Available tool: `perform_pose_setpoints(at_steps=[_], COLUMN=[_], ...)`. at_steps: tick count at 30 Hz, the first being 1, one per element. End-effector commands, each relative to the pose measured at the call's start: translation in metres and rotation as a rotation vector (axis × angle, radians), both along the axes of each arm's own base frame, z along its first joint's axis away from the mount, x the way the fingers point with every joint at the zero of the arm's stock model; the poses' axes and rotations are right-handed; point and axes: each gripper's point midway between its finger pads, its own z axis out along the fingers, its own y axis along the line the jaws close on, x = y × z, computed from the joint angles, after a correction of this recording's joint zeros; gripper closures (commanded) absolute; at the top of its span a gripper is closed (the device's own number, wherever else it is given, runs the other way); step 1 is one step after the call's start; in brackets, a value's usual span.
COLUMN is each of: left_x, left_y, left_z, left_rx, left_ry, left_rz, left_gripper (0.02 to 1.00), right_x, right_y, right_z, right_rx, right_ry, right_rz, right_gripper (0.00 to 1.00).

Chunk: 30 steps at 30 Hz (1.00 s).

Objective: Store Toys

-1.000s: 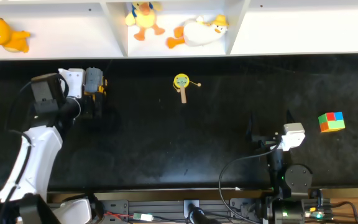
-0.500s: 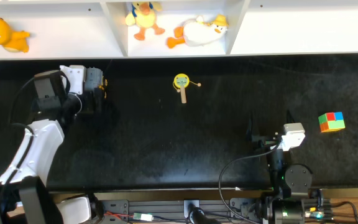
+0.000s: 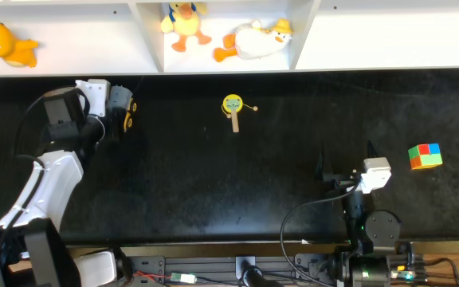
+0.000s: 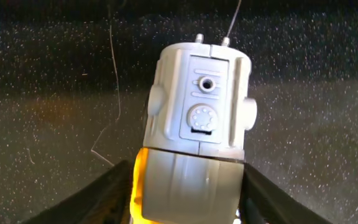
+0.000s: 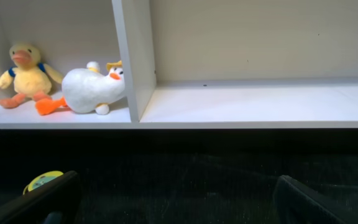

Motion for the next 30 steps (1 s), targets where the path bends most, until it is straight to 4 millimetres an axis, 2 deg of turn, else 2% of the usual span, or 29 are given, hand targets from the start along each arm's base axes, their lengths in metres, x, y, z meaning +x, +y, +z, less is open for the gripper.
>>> perform_pose_setpoints(at_steps=[1, 5, 11, 18, 21, 30], left_x=[0.0, 0.0, -0.006, -0.019, -0.023, -0.023], left_y=[-0.001, -0.001, -0.002, -0.006, -0.006, -0.006], left_z=[-0.003, -0.003, 0.004, 0.03, 0.038, 0.067], left_rx=[-0.001, 0.0, 0.009, 0.053, 0.055, 0.05], left_ry=[0.005, 0.006, 0.01, -0.017, -0.029, -0.115], left_rz=[0.001, 0.001, 0.002, -0.005, -0.005, 0.014], left_gripper=[0.56, 0.608, 0.614, 0.652, 0.698, 0.724], right_x=[0.0, 0.0, 0.0, 0.0, 0.0, 0.0], right_y=[0.0, 0.0, 0.0, 0.0, 0.0, 0.0], right_z=[-0.004, -0.004, -0.004, -0.004, -0.004, -0.004], right_rx=[-0.003, -0.003, -0.003, -0.003, -0.003, -0.003], right_ry=[0.001, 0.002, 0.002, 0.002, 0.002, 0.002], right_rz=[0.0, 0.0, 0.0, 0.0, 0.0, 0.0], right_gripper=[0.005, 0.007, 0.005, 0.005, 0.005, 0.005])
